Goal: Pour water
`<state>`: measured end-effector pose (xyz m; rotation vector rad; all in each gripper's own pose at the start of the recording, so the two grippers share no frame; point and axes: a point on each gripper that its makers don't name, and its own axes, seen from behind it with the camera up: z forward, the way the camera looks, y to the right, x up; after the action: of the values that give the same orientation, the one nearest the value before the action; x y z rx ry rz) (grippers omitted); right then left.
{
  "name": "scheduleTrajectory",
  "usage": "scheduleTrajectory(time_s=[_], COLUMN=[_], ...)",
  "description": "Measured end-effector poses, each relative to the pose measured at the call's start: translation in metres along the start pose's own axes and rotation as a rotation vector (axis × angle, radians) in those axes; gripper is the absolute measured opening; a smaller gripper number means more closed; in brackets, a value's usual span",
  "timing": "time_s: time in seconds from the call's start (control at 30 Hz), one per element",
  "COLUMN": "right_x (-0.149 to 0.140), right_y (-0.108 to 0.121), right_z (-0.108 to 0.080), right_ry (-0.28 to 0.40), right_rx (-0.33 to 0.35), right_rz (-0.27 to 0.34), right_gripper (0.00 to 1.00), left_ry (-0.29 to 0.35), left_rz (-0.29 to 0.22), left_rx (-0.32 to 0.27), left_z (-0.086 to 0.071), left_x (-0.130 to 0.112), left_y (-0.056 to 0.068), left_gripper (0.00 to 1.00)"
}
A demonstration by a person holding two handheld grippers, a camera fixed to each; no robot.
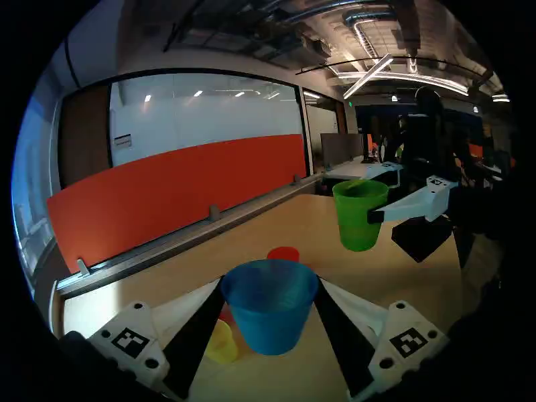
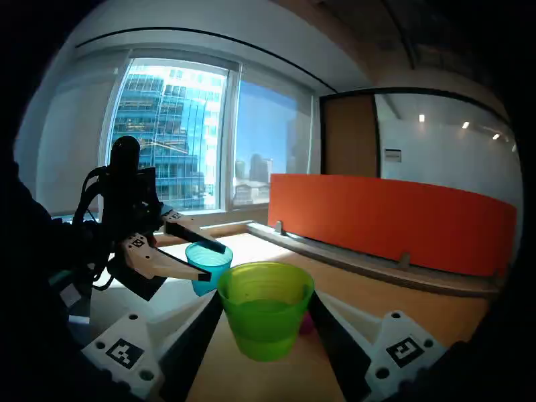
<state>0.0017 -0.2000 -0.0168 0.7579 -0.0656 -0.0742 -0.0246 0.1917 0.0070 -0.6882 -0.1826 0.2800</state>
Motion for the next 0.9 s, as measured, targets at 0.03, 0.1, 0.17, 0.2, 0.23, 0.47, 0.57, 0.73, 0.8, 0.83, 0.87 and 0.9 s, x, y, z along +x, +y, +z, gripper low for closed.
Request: scheduleTrajectory(time_s=[0.03, 0.1, 0.17, 0.2, 0.23, 0.47, 0.57, 0.73, 0.8, 0.83, 0.87, 0.9], right_x=[-0.001, -0.004, -0.007, -0.01, -0.012, -0.03, -0.036, -0.049, -0.055, -0.058, -0.061, -0.065], right_y=[0.001, 0.004, 0.006, 0.007, 0.008, 0.016, 0.019, 0.022, 0.023, 0.023, 0.024, 0.025], right_z=[0.0, -0.001, -0.001, -0.001, -0.001, -0.003, -0.002, -0.001, -0.001, -0.001, -0.001, 0.0], right_ry=[-0.004, -0.013, -0.023, -0.029, -0.036, -0.091, -0.111, -0.153, -0.173, -0.182, -0.191, -0.201], right_rx=[-0.003, -0.008, -0.011, -0.012, -0.012, -0.01, -0.012, -0.003, 0.004, 0.006, 0.007, 0.009], right_rz=[-0.001, -0.002, -0.003, -0.003, -0.001, 0.01, 0.011, 0.013, 0.013, 0.011, 0.008, 0.006], right_gripper=[0.89, 0.89, 0.89, 0.9, 0.9, 0.9, 0.9, 0.9, 0.9, 0.9, 0.9, 0.9], left_ry=[-0.006, -0.019, -0.034, -0.044, -0.053, -0.116, -0.139, -0.175, -0.189, -0.195, -0.201, -0.209], left_rz=[0.0, 0.0, -0.001, -0.001, 0.002, 0.023, 0.024, 0.03, 0.032, 0.032, 0.032, 0.031], left_rx=[-0.003, -0.011, -0.02, -0.024, -0.027, -0.043, -0.058, -0.078, -0.084, -0.087, -0.09, -0.094], left_z=[0.0, 0.002, 0.003, 0.003, 0.004, 0.008, 0.01, 0.014, 0.016, 0.017, 0.017, 0.018], left_x=[-0.002, -0.007, -0.013, -0.017, -0.02, -0.041, -0.047, -0.059, -0.063, -0.066, -0.068, -0.071], left_y=[0.001, 0.005, 0.008, 0.01, 0.011, 0.018, 0.021, 0.025, 0.025, 0.025, 0.026, 0.026], left_gripper=[0.89, 0.9, 0.9, 0.9, 0.9, 0.9, 0.9, 0.9, 0.9, 0.9, 0.9, 0.9])
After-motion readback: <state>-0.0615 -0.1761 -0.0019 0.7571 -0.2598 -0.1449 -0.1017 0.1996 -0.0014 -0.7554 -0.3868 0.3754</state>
